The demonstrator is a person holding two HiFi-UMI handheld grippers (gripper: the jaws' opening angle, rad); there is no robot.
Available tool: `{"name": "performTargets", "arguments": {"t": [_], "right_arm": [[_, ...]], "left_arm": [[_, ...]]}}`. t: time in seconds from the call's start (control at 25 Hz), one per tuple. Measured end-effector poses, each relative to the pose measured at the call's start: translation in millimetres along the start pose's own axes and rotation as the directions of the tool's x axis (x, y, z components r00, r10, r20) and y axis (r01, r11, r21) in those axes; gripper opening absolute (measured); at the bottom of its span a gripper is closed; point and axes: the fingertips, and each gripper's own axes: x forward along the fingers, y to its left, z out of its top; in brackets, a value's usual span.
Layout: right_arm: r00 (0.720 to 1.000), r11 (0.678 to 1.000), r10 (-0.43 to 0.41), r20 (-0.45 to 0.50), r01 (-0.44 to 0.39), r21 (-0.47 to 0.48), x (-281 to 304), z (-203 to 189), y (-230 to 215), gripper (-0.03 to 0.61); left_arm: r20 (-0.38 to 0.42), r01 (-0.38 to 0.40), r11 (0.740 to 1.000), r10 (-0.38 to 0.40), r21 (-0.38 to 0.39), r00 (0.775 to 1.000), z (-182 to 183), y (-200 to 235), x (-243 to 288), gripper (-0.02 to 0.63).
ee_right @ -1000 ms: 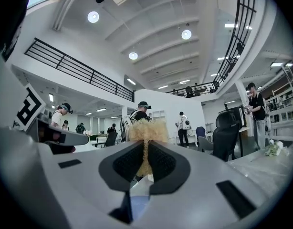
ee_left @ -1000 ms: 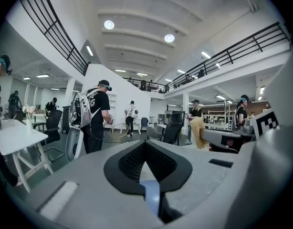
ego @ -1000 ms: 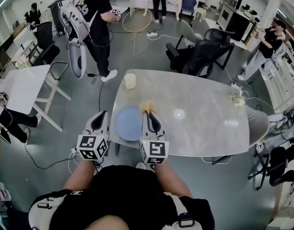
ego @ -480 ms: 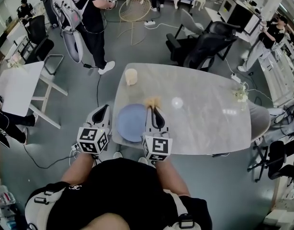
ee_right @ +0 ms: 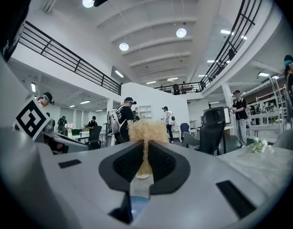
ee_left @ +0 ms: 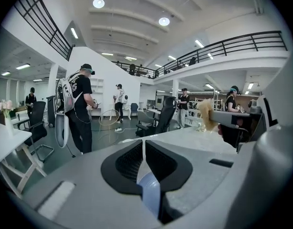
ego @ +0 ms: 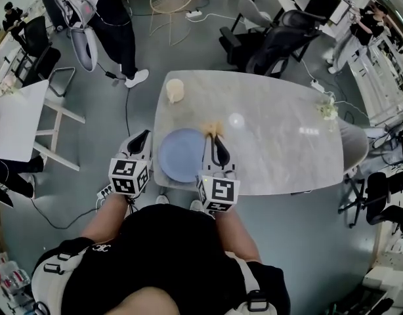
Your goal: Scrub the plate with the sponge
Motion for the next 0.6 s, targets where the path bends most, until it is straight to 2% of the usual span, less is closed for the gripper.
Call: {"name": "performTargets", "arguments": {"t": [0.08,0.16,0.24,0.4,0.6], "right_arm": [[1.000,1.000,-0.013,-0.007,0.013,-0.001,-2.4,-2.2,-1.0,0.032],[1.000,1.000,-0.024,-0.015,0.024,-0.003,-5.3,-5.2,-2.3,0.032],[0.999,0.999,-0.036,-0.024,0.036,-0.005,-8.5,-8.0,-5.9,0.031],[0.997,0.998,-0.066,-0.037,0.066,-0.009,-18.1,-10.0,-13.5,0.032],[0.993,0.995,-0.100,-0.060,0.099,-0.013,-31.1,-14.6,-20.4,0.031]], "left_arm": [[-0.012,0.007,1.000,-0.007,0.024,1.000,-6.1,-1.6,5.3,0.017],[-0.035,0.028,0.998,-0.027,0.049,0.999,-14.5,-4.6,12.8,0.071],[-0.066,0.052,0.997,-0.047,0.061,0.997,-25.2,-8.0,22.7,0.098],[-0.151,0.080,0.996,-0.075,0.027,0.986,-56.4,-9.8,39.0,0.098],[-0.288,0.089,0.996,-0.087,-0.008,0.954,-112.6,-7.6,54.3,0.098]]}}
